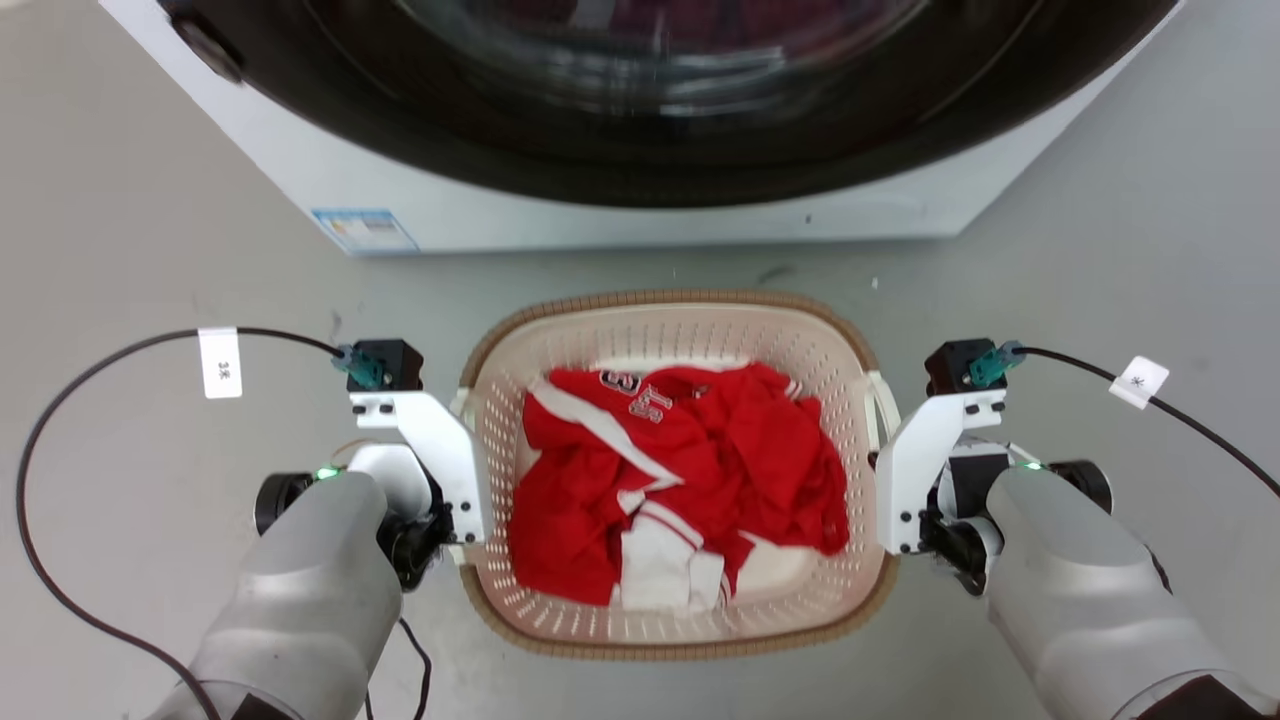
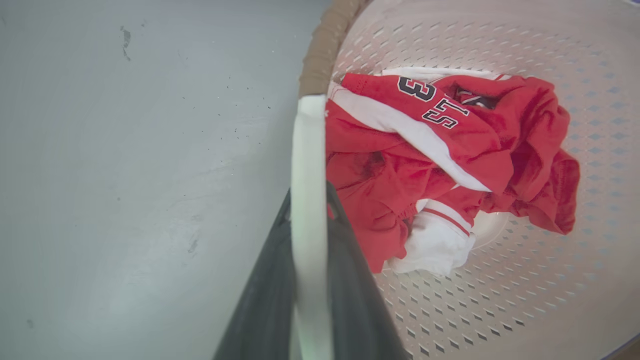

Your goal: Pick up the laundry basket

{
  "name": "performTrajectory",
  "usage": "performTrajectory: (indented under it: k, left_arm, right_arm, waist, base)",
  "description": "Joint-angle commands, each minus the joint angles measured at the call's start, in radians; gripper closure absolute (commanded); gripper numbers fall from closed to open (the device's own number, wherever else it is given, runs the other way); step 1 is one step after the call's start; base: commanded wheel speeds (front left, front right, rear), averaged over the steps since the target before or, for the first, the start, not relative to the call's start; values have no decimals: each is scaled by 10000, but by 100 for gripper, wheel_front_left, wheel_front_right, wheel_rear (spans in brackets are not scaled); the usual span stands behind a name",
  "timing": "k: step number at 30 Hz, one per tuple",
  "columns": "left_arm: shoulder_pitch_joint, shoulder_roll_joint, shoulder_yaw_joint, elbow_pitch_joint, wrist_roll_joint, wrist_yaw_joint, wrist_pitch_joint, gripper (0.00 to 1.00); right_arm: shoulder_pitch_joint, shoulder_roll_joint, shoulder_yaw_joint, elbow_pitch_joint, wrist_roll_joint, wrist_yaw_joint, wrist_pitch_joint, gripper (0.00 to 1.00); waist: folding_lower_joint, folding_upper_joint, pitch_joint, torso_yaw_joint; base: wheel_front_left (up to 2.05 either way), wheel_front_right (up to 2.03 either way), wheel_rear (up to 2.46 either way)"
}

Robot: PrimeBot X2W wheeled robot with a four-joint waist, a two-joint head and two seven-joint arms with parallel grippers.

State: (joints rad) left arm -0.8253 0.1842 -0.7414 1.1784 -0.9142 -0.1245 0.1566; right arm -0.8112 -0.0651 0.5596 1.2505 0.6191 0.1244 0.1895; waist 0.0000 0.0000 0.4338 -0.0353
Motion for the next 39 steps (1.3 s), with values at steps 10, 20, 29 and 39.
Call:
performTrajectory:
  k: [10, 20, 29, 39]
  left_arm:
    - [473, -239, -435, -341, -944, -119, 1200, 100]
    - [667, -82, -743, -357, -1507, -119, 2144, 100]
    - [1047, -72, -1006, -135, -1842, -115, 2597, 100]
    - [1421, -66, -1284, 7, -2098, -109, 2720, 100]
  right_arm:
    - [265, 284, 329, 47, 678, 116, 1599, 100]
    - [455, 281, 311, 199, 1191, 116, 3011, 100]
    - [860, 260, 304, 311, 1407, 115, 4027, 100]
    - [1173, 247, 209, 357, 1393, 115, 4277, 100]
  waist:
    - [0, 0, -2330, 107]
    - [0, 0, -3393, 27]
    - [0, 0, -4265, 4]
    - [0, 0, -4573, 46]
  base:
    - [0, 0, 0]
    - [0, 0, 0]
    - [0, 0, 0]
    - [0, 0, 0]
